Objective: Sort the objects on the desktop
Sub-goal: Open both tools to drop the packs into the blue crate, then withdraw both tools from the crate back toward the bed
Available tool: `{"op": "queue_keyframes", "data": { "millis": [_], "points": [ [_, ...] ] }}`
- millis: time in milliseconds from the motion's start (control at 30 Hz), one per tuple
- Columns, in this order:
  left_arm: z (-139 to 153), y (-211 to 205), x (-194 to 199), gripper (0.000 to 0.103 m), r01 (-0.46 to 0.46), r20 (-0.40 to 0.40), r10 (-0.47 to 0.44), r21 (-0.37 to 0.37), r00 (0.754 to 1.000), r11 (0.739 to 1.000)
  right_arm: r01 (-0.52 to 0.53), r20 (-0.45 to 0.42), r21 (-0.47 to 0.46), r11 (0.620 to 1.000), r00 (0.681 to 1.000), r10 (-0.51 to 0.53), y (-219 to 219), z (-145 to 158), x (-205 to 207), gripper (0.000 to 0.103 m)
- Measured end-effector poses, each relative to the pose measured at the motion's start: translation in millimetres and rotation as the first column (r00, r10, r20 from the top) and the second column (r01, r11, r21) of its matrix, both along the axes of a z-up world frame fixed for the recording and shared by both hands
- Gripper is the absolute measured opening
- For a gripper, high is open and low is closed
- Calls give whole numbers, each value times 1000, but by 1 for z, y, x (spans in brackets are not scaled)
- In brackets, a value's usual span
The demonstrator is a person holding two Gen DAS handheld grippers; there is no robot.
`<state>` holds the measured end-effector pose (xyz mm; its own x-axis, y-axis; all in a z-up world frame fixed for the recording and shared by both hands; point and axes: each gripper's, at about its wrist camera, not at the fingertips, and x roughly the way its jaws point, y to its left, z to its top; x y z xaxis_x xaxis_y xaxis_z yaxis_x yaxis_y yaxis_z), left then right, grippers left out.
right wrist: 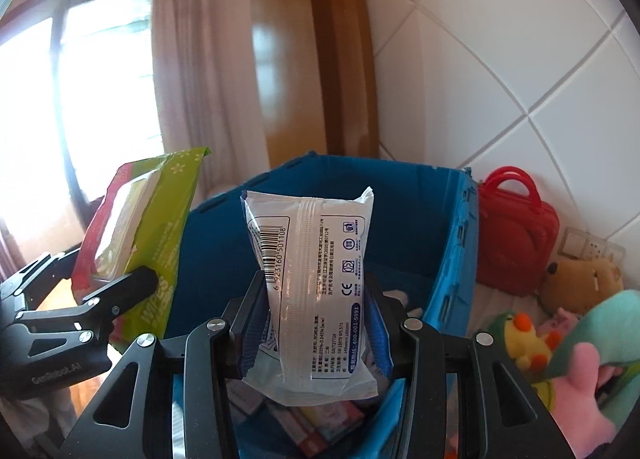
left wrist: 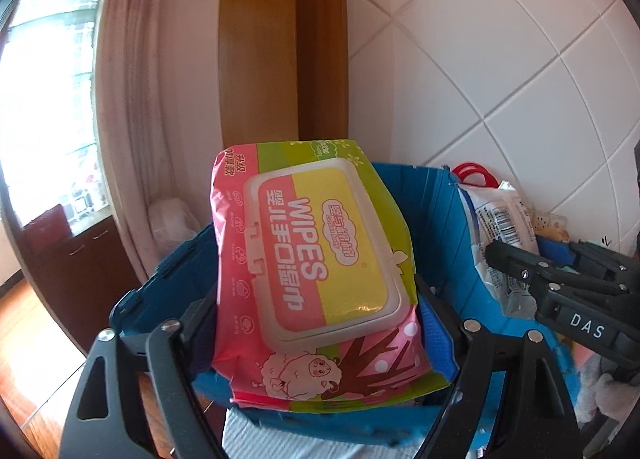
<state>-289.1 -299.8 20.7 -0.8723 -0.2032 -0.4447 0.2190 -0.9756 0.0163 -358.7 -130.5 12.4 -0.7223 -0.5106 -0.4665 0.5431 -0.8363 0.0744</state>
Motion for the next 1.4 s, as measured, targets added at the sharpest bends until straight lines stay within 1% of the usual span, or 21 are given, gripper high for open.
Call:
{"op": "queue_keyframes", "data": {
  "millis": [33,67,100,233,300,367,467,600,800,900,1033,1100,1233,1300,1400],
  "points": [
    [-1,-3,-5,89,1,-2,-1,-4,1000,1000,17,2,7,1000,1000,-17,-3,-1,-4,62],
    [-1,-6,-10,96,1,-5,-1,-8,1000,1000,35,5,14,999,999,-35,-5,-3,-7,79],
    [-2,-9,-13,103,0,-7,-1,-6,1000,1000,52,7,21,998,999,-52,-8,-4,-11,90],
    [-6,-19,-24,103,4,-8,-3,11,1000,1000,81,14,43,996,997,-81,-10,-6,-16,92],
    [-11,-20,-25,103,11,-4,-11,23,1000,1000,101,7,44,994,995,-101,-10,-6,-19,99],
    [-14,-21,-24,103,21,-3,-21,35,1000,999,117,-1,45,992,993,-117,-7,-7,-12,102],
    [-18,-20,-23,103,36,3,-36,46,999,998,123,-13,38,992,992,-123,-2,-5,1,103],
    [-22,-11,-18,103,68,1,-68,67,998,995,142,-14,28,989,990,-142,8,-7,7,103],
    [-20,24,-1,103,90,-16,-89,68,996,994,194,-38,22,981,980,-193,39,-4,28,103],
    [-16,50,11,103,103,-25,-102,70,994,992,212,-51,22,977,976,-211,59,-2,41,103],
    [-12,99,23,103,114,-29,-113,51,993,992,223,-58,21,975,973,-222,100,-1,59,103],
    [-10,125,30,103,124,-38,-122,50,992,991,234,-64,20,972,971,-232,129,-1,68,103],
    [-6,189,48,103,152,-59,-149,50,987,987,256,-58,12,967,965,-254,197,-4,86,103],
    [-8,224,56,103,166,-61,-163,57,985,984,267,-51,15,964,963,-266,233,-9,94,103],
    [-18,274,64,103,187,-43,-185,71,982,980,289,-29,34,957,957,-288,286,-22,106,103]
  ]
}}
